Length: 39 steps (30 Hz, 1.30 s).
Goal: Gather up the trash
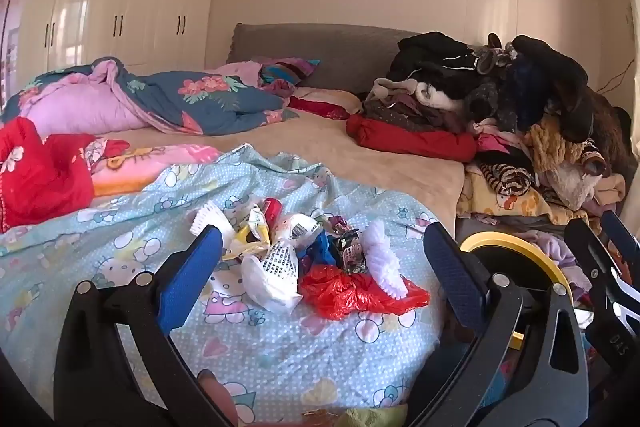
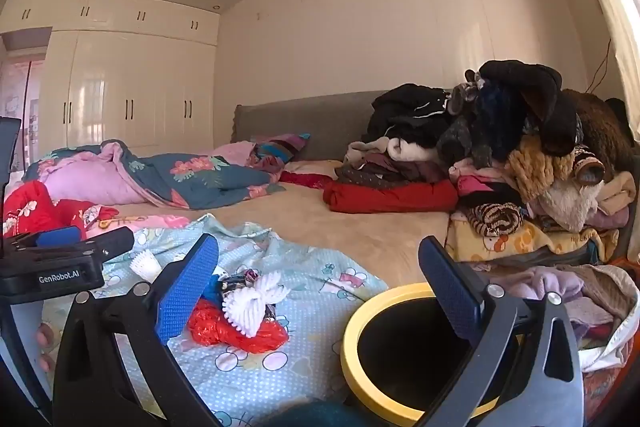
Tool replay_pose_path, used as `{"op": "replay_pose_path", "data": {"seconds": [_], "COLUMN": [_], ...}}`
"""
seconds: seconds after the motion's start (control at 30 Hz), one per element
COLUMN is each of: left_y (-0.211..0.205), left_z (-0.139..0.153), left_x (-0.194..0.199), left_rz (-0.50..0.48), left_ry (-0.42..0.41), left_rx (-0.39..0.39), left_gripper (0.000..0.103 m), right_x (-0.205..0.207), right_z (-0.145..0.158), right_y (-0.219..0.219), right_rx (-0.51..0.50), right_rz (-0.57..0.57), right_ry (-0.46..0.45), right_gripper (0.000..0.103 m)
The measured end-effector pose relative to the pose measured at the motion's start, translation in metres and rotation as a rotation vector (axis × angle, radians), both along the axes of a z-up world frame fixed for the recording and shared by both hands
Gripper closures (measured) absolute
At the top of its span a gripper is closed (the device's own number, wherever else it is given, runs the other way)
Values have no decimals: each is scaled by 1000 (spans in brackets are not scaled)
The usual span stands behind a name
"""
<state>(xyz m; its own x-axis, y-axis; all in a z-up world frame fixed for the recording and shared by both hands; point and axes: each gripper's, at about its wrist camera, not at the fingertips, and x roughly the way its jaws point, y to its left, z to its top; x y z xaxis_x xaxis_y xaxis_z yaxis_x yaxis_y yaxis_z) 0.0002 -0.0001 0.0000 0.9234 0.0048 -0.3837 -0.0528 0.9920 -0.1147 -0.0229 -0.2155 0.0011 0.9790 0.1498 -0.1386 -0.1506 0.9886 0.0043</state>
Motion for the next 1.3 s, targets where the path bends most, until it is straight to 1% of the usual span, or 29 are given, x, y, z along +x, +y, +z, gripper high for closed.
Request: {"op": "replay_pose_path", "data": {"seconds": [0.07, 0.1, 0.13, 0.17, 0.27, 0.3, 0.47, 0.6, 1.03, 1.3], "left_y": [2, 3, 4, 2, 5, -1, 0, -1, -2, -3], "left_z": [0, 0, 0, 3, 4, 1, 2, 0, 1, 1], "left_x": [1, 1, 2, -1, 0, -3, -3, -2, -1, -1], "left_rz": [-1, 0, 0, -4, -3, -3, -7, -5, -2, -5], "left_ry": [2, 3, 5, -13, -8, -18, -15, -17, -19, -19], "left_rx": [-12, -15, -18, -3, -12, 5, -5, 4, 1, -1], "left_gripper": [11, 11, 11, 11, 11, 11, 11, 11, 11, 11], "right_x": [2, 0, -3, -2, -2, 0, -1, -2, -2, -1], "right_z": [-1, 5, 2, 4, 4, 4, 4, 3, 1, 0], "right_y": [2, 9, 2, 0, -2, -2, -1, 0, 0, 7], "right_rx": [5, -16, 5, 8, 7, 6, 7, 5, 7, 1], "right_rz": [-8, 0, 6, 6, 6, 7, 5, 3, 5, 10], "right_ry": [3, -10, -26, -23, -15, -4, -4, -4, -4, 1], "right_gripper": [5, 5, 5, 5, 5, 5, 5, 5, 5, 5]}}
